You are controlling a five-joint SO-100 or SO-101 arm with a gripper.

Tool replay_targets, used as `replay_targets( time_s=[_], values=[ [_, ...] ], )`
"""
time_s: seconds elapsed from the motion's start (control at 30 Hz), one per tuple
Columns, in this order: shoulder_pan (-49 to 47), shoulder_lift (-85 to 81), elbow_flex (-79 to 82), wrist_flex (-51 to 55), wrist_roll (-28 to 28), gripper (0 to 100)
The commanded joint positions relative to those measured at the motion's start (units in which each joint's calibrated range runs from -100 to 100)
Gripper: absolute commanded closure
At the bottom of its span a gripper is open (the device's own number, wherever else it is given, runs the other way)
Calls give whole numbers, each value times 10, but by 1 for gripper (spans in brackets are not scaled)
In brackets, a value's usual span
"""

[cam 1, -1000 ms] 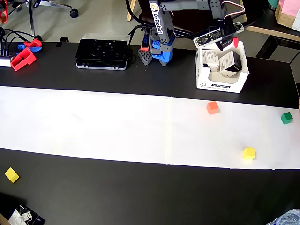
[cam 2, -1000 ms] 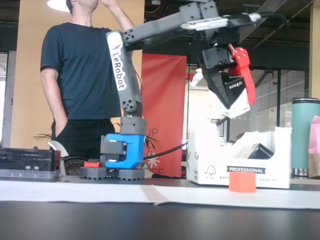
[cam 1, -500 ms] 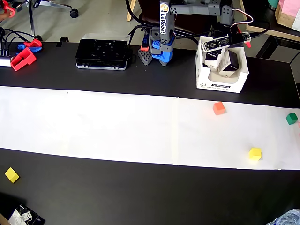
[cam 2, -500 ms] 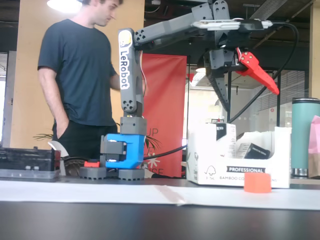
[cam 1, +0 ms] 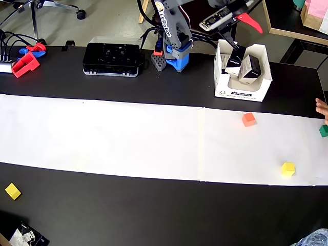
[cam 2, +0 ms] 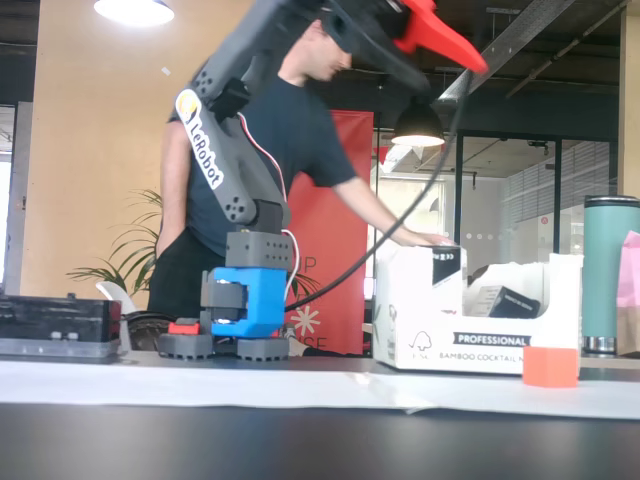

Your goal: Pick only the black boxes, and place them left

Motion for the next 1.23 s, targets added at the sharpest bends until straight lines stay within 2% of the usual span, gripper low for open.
replay_targets(
  time_s=[0.0,0.17,0.3,0.4,0.77,0.9,1.2],
  values=[
    [158,-78,0,-83,17,100],
    [319,-162,160,-223,64,100],
    [392,-243,318,-369,73,100],
    [434,-306,429,-440,73,100],
    [573,-515,730,-482,84,100],
    [583,-573,839,-514,125,100],
    [605,-578,1004,-638,135,100]
  ],
)
